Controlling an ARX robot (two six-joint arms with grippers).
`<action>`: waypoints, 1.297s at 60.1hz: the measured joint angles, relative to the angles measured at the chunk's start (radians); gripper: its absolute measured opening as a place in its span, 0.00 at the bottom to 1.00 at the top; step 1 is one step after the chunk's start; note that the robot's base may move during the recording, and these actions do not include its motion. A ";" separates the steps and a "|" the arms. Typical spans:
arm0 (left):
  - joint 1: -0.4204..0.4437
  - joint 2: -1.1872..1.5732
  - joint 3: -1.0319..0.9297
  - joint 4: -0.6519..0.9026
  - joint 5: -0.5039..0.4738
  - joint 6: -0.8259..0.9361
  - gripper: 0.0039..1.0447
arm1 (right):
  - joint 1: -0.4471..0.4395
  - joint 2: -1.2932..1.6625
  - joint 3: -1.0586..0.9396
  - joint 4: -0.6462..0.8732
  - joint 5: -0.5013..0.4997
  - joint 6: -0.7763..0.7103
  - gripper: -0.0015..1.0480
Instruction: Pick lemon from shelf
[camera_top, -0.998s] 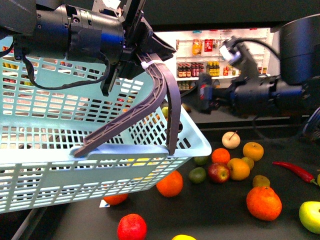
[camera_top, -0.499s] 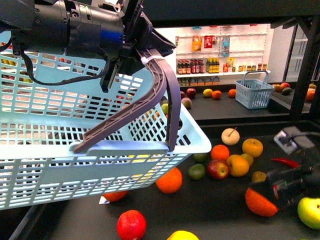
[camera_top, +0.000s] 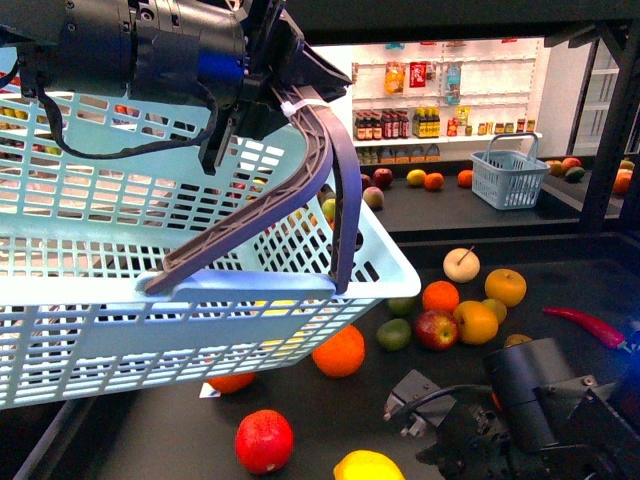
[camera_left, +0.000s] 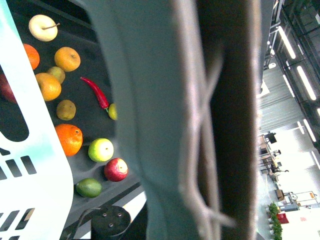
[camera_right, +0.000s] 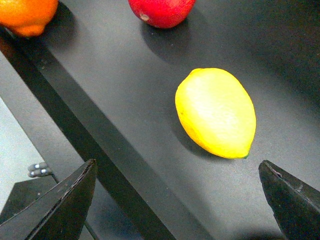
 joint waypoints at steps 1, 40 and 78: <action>0.000 0.000 0.000 0.000 0.000 0.000 0.05 | 0.005 0.009 0.007 0.001 0.007 -0.002 0.93; 0.000 0.000 0.000 0.000 0.000 0.000 0.05 | 0.037 0.239 0.320 -0.071 0.090 -0.045 0.93; 0.000 0.000 0.000 0.000 0.000 0.000 0.05 | 0.044 0.340 0.448 -0.109 0.098 -0.046 0.79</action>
